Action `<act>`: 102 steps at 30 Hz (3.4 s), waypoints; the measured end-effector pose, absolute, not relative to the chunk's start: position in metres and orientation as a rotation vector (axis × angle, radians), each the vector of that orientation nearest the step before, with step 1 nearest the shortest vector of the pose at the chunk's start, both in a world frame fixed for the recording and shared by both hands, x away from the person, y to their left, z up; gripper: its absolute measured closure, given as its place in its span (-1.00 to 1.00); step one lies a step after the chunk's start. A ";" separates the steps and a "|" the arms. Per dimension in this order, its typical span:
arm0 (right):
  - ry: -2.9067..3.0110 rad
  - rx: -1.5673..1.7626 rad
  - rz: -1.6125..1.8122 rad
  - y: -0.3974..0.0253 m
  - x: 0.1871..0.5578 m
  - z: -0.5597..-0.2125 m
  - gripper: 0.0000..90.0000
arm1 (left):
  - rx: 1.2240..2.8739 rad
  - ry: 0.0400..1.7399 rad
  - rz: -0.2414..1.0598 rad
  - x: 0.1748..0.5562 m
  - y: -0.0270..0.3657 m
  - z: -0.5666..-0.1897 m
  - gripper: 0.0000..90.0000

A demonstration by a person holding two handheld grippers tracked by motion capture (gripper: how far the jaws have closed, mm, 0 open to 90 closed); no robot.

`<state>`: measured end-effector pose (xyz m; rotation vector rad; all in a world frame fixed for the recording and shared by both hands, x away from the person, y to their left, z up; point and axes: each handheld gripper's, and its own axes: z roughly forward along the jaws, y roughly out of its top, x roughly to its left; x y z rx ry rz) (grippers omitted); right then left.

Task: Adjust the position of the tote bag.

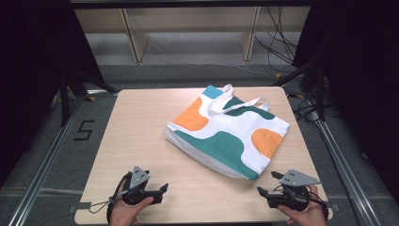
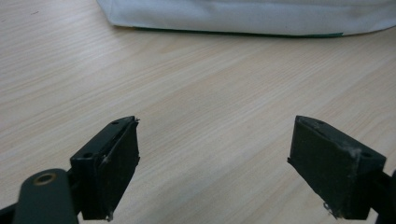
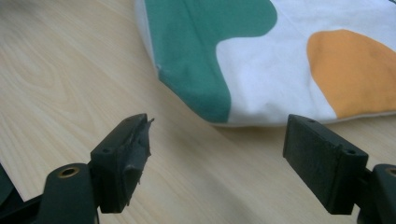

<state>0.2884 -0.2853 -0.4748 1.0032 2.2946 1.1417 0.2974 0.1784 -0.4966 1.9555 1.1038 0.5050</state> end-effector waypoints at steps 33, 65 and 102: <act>2.414 0.663 0.948 -0.223 0.329 -0.481 0.84 | 1.968 1.103 0.547 0.298 0.177 -0.496 -0.65; 2.549 0.712 1.389 -0.092 0.351 -0.461 0.15 | 1.949 1.114 0.526 0.296 0.177 -0.496 -0.64; 2.261 1.304 0.970 -0.317 0.383 -0.487 -0.05 | 1.862 1.063 0.463 0.315 0.096 -0.504 0.91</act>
